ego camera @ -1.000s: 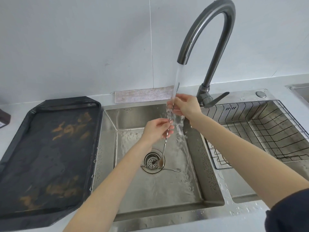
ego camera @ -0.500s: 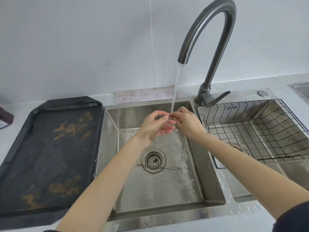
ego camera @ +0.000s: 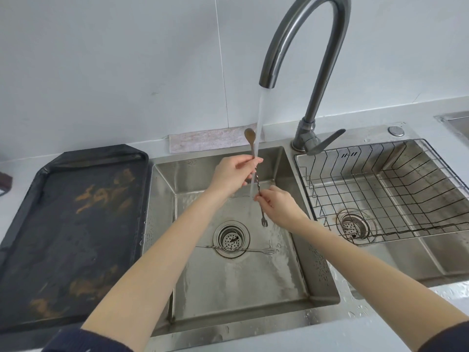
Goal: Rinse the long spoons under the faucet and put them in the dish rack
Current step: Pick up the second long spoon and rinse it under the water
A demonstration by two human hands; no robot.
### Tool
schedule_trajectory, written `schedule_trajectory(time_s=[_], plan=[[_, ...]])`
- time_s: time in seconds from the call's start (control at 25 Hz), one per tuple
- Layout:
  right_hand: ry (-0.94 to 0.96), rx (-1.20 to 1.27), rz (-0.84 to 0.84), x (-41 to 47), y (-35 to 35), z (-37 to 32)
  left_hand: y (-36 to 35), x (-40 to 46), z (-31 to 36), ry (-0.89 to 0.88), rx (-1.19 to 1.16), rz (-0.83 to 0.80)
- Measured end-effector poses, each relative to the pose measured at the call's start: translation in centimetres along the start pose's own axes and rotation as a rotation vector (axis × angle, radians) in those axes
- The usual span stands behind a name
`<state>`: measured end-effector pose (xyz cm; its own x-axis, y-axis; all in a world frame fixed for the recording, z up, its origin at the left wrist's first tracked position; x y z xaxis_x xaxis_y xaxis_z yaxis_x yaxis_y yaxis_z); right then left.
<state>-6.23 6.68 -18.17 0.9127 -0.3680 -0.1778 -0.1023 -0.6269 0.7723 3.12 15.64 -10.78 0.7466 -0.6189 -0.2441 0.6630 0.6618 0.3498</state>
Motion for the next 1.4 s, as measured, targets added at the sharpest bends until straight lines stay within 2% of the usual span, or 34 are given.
schedule_trajectory(time_s=[0.12, 0.4, 0.72, 0.92, 1.12, 1.4], plan=[[-0.021, 0.019, -0.025, -0.4, -0.9, 0.3, -0.4, 0.4, 0.1, -0.016, -0.004, 0.079], [-0.015, 0.063, -0.011, -0.8, -1.1, 0.7, -0.3, 1.4, 2.0, -0.066, -0.105, 0.131], [-0.077, 0.055, 0.071, -0.4, 0.0, 0.9, -0.9, 1.6, 2.8, -0.065, -0.136, 0.052], [-0.119, -0.005, 0.046, 0.2, 0.8, 0.8, -0.7, 1.6, 3.1, -0.05, -0.144, -0.001], [-0.145, -0.014, 0.059, 0.2, 1.0, 0.4, -0.4, 2.2, 2.9, -0.085, -0.184, 0.05], [-0.175, -0.005, 0.071, 0.2, 0.9, 0.1, -0.2, 2.0, 3.1, -0.082, -0.199, 0.025]])
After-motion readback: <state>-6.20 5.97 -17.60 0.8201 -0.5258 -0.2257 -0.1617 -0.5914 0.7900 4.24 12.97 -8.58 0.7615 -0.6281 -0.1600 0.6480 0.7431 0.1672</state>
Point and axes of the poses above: each hand's wrist, its own x-axis towards the middle knuckle, its own y-axis out of the back of the hand, z = x × y, the point moved 1 cm from there along x, towards the middle knuckle, and after that the axes turned 1 degree about x, right-handed, at the moved point
